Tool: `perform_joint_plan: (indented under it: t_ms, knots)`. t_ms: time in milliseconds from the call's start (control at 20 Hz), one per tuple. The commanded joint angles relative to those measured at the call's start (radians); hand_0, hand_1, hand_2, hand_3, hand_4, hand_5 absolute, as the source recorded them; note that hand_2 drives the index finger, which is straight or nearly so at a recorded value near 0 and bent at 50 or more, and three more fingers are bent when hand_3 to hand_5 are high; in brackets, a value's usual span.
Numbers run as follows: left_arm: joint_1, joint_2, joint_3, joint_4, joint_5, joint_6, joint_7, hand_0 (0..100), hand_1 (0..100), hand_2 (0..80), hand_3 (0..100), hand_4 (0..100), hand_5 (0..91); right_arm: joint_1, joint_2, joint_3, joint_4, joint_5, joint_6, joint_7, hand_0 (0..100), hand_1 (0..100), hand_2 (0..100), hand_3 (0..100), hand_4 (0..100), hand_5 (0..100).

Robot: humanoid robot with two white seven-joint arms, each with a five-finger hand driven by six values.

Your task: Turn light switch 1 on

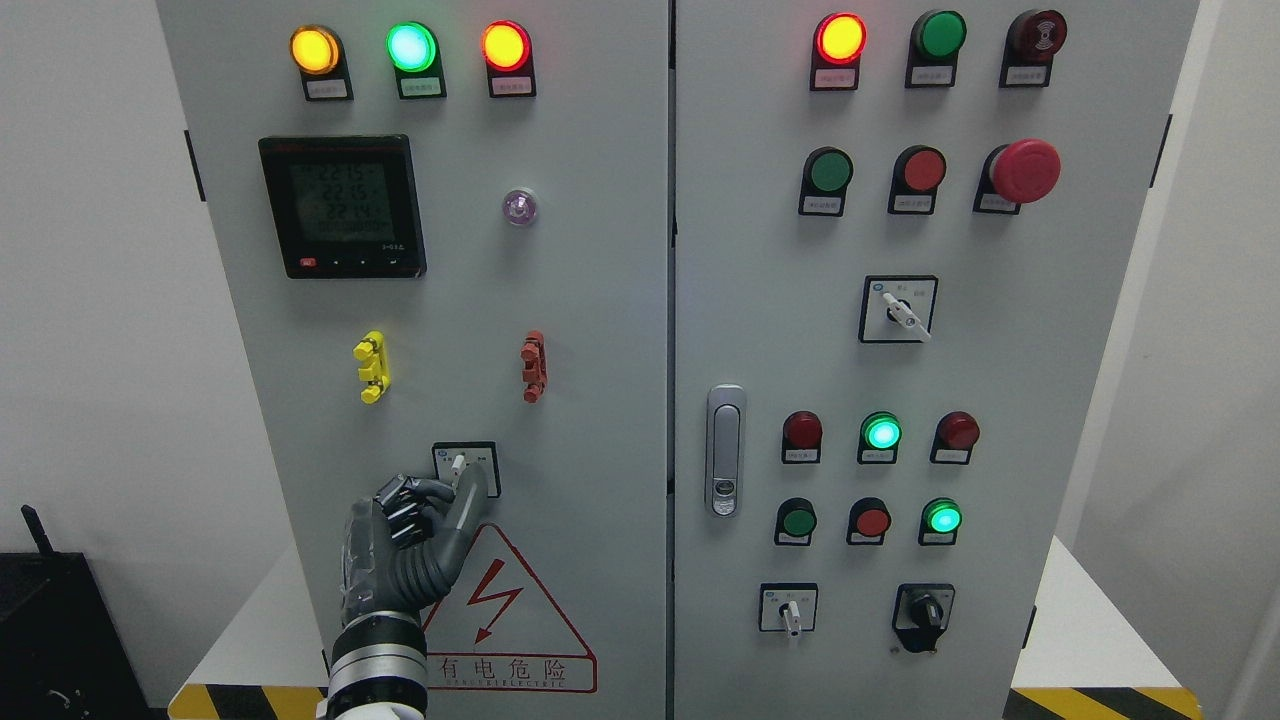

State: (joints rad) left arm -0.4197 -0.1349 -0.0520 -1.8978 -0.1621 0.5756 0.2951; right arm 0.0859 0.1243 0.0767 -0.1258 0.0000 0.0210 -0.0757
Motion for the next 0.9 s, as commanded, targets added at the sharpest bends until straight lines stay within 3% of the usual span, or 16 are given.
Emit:
perform_joint_plan:
  t_ms: [0,852]
  knots:
    - [0.001,-0.002,0.0,0.0,-0.004,0.001,-0.001,33,59,63.4,100,96,89.0,0.0,0.0,0.0,0.0,-0.025,0.001,0.001,0,0,0,0,0,0]
    - [-0.002,-0.002,-0.003,0.002,0.0,0.0,-0.002,50,56,63.3,100,96,89.0,0.0,0.0,0.0,0.0,-0.025,0.001,0.001,0,0,0,0,0,0]
